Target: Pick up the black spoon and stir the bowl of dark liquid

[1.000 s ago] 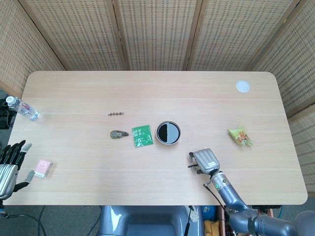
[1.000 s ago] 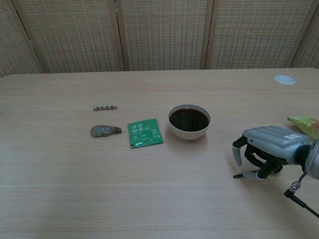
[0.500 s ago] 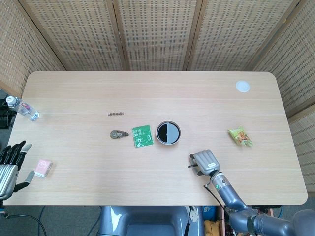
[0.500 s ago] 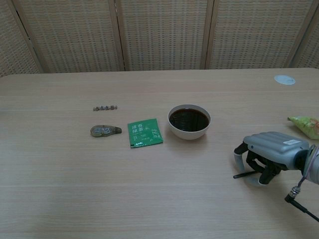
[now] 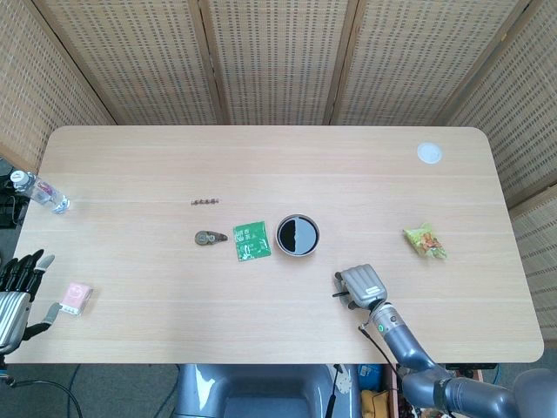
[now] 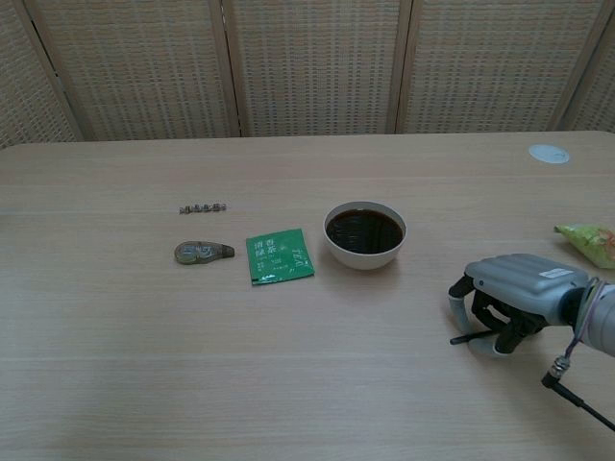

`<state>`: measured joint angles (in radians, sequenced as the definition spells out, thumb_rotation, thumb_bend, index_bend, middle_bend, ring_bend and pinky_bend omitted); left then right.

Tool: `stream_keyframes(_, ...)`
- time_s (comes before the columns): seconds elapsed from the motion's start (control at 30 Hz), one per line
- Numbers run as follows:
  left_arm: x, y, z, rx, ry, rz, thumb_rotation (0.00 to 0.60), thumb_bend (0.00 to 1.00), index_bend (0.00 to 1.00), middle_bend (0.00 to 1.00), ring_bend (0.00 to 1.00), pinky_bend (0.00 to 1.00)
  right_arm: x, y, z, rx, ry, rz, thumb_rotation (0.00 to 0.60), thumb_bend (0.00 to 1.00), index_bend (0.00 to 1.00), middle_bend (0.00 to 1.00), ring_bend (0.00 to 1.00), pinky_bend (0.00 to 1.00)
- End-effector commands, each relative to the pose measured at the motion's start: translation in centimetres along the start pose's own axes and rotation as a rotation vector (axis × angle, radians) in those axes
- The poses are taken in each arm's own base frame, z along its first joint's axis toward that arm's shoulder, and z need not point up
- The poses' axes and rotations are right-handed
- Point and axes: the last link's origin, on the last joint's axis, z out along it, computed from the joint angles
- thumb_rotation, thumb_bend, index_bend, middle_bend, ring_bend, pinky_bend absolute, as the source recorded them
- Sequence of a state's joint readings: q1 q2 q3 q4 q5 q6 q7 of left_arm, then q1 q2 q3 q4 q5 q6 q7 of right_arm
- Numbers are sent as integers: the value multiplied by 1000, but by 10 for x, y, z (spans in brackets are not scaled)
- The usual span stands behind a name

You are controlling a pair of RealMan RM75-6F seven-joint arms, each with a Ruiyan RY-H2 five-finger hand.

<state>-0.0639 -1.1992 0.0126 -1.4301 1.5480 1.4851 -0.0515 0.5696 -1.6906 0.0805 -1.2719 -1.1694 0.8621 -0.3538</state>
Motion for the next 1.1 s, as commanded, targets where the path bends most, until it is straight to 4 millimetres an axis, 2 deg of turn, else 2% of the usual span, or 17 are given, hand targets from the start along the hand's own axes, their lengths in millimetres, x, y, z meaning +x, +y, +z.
stream_keyframes(0.03,0,0,0,0,0,-1,600,391,0,0,0,0,-1,-1,0,1,-2,1,600,493,580,896,898,1000)
stream_keyframes(0.5,0,-1,0,4,3,1,600,391,0,0,0,0,-6,-7,-3,14,-6,9,600,503,597,898,899,1000)
stream_keyframes(0.73,0,-2,-1,8,2,-1,600,392,0,0,0,0,-6,-9,-3,16,-3,15,600,563,641,904,906,1000)
stream_keyframes(1.1,-1,-3,0,7,4,-5,600,391,0,0,0,0,6,-5,-11,3,49,129,600,616,675,914,917,1000)
